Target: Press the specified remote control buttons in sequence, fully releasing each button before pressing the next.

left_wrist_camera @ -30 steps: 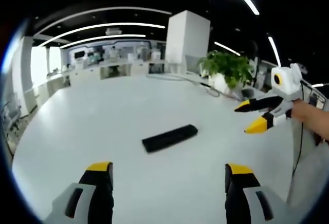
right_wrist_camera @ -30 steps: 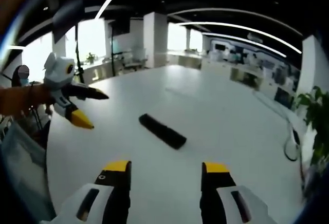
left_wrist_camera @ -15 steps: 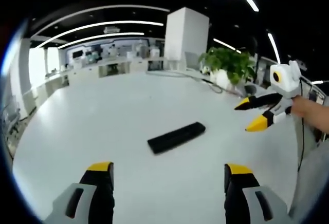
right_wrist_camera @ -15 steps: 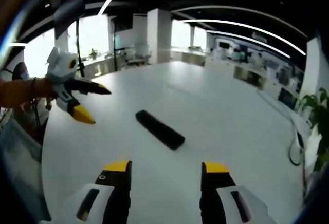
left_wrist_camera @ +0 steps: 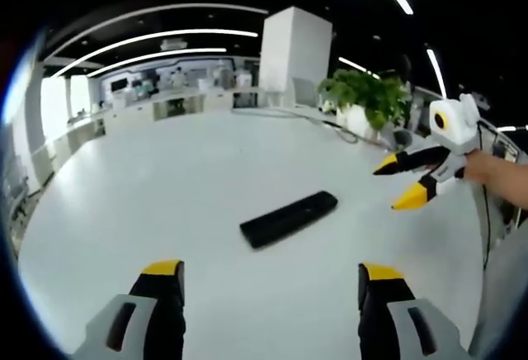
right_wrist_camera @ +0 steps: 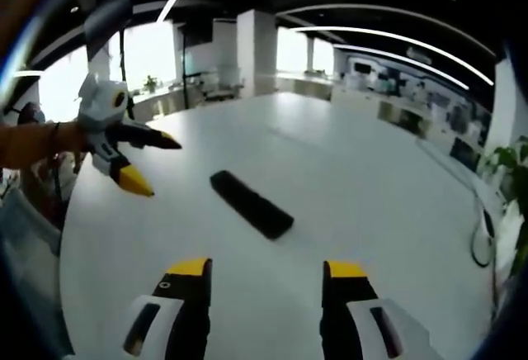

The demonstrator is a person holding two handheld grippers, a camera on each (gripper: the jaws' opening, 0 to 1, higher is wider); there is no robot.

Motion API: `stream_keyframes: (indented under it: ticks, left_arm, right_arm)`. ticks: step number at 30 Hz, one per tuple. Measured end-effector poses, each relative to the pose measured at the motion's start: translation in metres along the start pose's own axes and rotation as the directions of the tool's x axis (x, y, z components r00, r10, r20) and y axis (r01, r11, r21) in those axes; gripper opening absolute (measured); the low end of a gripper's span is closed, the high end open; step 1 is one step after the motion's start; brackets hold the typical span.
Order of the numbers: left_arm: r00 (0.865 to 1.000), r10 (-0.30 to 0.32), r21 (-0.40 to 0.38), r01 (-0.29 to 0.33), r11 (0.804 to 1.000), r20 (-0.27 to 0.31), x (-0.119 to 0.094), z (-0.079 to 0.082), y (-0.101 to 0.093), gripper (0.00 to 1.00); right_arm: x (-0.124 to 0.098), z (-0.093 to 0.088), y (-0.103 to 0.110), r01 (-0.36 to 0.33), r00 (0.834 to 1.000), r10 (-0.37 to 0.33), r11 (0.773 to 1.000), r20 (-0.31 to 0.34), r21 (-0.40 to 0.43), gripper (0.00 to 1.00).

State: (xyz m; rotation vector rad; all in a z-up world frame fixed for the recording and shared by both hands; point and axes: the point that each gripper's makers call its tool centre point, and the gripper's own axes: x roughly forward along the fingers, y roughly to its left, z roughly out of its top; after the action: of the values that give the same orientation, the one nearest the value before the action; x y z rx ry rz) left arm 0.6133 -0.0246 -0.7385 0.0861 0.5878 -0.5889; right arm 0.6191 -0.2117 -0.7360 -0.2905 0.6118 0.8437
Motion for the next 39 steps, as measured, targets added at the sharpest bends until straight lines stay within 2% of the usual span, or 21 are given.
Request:
stream_keyframes:
  ticks: [15,25,33,39]
  left_arm:
    - [0.999,-0.030,0.041,0.032,0.999,-0.042,0.016,-0.002,0.010,0.87]
    - [0.994,-0.081,0.097,0.089,0.991,-0.076,0.024,-0.002,0.008,0.86]
    - [0.986,-0.139,0.159,0.152,0.975,-0.094,0.033,0.006,0.005,0.85]
    - [0.976,-0.171,0.197,0.195,0.961,-0.131,0.040,0.005,0.005,0.84]
  right_arm:
    - [0.017,0.000,-0.011,-0.038,0.999,0.038,0.998,-0.019,-0.046,0.50]
    - [0.027,0.000,-0.016,-0.088,0.996,0.084,0.991,-0.040,-0.104,0.49]
    - [0.037,0.000,-0.014,-0.142,0.989,0.131,0.976,-0.074,-0.166,0.48]
    - [0.044,0.001,-0.014,-0.175,0.983,0.160,0.967,-0.095,-0.187,0.48]
